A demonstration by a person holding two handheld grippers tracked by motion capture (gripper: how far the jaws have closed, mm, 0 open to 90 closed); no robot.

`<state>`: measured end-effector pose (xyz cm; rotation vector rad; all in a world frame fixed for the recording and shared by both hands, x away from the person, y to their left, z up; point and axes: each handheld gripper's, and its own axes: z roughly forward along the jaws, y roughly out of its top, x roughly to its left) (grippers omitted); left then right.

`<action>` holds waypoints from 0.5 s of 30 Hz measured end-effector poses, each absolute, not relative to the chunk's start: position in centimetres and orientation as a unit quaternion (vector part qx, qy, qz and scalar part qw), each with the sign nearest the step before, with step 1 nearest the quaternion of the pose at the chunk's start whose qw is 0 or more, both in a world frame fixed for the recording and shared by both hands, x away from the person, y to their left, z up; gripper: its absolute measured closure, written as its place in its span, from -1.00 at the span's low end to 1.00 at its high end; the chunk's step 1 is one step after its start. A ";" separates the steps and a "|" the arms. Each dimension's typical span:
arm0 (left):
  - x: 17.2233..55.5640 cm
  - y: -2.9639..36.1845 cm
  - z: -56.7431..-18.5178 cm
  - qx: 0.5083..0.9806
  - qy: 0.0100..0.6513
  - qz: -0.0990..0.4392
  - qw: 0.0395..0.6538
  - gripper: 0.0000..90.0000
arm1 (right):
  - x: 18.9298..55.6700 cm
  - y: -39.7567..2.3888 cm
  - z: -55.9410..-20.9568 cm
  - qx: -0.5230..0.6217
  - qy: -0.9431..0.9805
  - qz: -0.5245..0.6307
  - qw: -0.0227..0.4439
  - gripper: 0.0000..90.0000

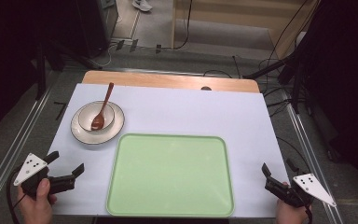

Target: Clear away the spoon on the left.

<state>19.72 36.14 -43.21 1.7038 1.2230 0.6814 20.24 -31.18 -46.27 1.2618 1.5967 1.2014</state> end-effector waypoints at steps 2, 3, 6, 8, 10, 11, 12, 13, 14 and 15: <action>19.8 36.1 -43.2 0.686 0.497 0.276 0.454 -1.00 | 20.2 -31.2 -46.3 0.494 0.625 0.471 0.380 -0.71; 19.8 36.1 -43.2 0.686 0.497 0.276 0.454 -1.00 | 20.2 -31.2 -46.3 0.494 0.625 0.471 0.380 -0.71; 20.1 35.8 -42.8 0.685 0.496 0.271 0.459 -1.00 | 20.2 -31.0 -46.3 0.496 0.624 0.473 0.376 -0.71; 20.5 35.7 -42.5 0.687 0.494 0.268 0.461 -1.00 | 20.2 -30.8 -46.3 0.493 0.625 0.472 0.379 -0.71; 20.7 35.6 -42.3 0.690 0.492 0.263 0.461 -1.00 | 20.2 -30.8 -46.3 0.492 0.626 0.472 0.378 -0.71; 20.9 35.5 -42.1 0.692 0.492 0.262 0.459 -1.00 | 20.2 -30.6 -46.2 0.490 0.628 0.473 0.376 -0.71; 21.1 35.4 -41.9 0.692 0.494 0.267 0.454 -1.00 | 20.2 -30.6 -46.2 0.490 0.628 0.473 0.376 -0.71; 21.5 35.2 -41.4 0.691 0.493 0.264 0.457 -1.00 | 20.2 -30.5 -46.2 0.489 0.628 0.473 0.378 -0.71; 21.5 35.2 -41.4 0.691 0.493 0.264 0.457 -1.00 | 20.2 -30.5 -46.2 0.489 0.628 0.473 0.378 -0.71; 21.7 35.1 -41.1 0.691 0.494 0.262 0.459 -1.00 | 20.2 -30.5 -46.2 0.488 0.628 0.474 0.378 -0.71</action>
